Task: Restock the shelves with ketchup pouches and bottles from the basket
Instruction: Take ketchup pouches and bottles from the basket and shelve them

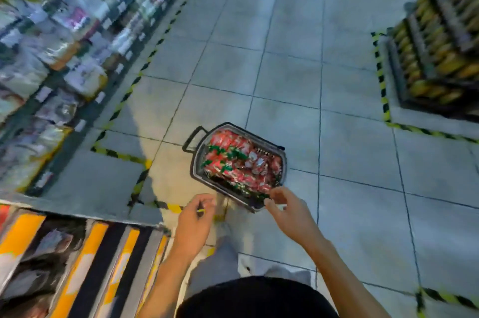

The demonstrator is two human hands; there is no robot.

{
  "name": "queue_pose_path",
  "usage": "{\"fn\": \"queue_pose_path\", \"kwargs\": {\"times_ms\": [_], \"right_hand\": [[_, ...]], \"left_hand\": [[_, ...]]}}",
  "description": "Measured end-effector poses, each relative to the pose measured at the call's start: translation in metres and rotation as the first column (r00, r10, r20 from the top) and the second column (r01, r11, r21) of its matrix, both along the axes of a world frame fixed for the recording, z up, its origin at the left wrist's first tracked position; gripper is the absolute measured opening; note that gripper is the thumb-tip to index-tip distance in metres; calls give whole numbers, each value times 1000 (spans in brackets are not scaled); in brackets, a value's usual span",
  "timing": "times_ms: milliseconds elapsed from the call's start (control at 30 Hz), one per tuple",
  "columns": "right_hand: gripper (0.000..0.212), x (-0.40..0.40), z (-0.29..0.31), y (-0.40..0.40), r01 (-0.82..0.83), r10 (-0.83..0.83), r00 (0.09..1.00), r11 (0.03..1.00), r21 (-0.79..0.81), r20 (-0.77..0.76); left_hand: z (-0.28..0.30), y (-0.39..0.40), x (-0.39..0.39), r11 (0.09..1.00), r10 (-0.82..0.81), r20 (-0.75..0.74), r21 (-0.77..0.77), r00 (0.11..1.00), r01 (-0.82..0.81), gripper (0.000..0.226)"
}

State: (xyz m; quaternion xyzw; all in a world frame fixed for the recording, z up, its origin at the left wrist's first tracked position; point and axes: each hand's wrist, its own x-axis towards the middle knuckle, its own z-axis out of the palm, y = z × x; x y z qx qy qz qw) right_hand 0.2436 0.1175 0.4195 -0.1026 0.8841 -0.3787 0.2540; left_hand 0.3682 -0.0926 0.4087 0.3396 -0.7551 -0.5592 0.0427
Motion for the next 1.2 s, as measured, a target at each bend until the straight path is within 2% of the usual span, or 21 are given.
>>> {"fn": "queue_pose_path", "kwargs": {"times_ms": [200, 400, 467, 567, 667, 833, 1067, 1200], "right_hand": [[7, -54, -11, -10, 172, -172, 985, 985, 35, 11], [14, -105, -54, -19, 281, -288, 955, 955, 92, 74], [14, -132, -101, -22, 285, -298, 947, 951, 119, 120], [15, -153, -134, -28, 307, -325, 935, 943, 131, 143], [19, -187, -207, -32, 319, -344, 922, 935, 159, 177], [30, -229, -311, -38, 356, -385, 899, 920, 163, 207], [36, -264, -414, -37, 420, -443, 871, 896, 146, 213], [26, -273, -453, -37, 411, -438, 870, 898, 159, 225]], "left_hand": [[-21, -27, -97, 974, -222, 91, 61, 971, 217, 14], [-69, -33, -180, 930, -364, 189, 26, 912, 366, 17], [-117, -32, -214, 927, -371, 234, 40, 899, 372, 18], [-148, -34, -238, 924, -375, 269, 32, 887, 381, 17], [-215, -36, -271, 923, -356, 328, -22, 875, 384, 15], [-316, -42, -317, 900, -314, 427, -149, 848, 409, 39], [-410, -50, -377, 730, -305, 516, -413, 801, 544, 60], [-436, -53, -395, 655, -268, 597, -463, 756, 597, 65]]}}
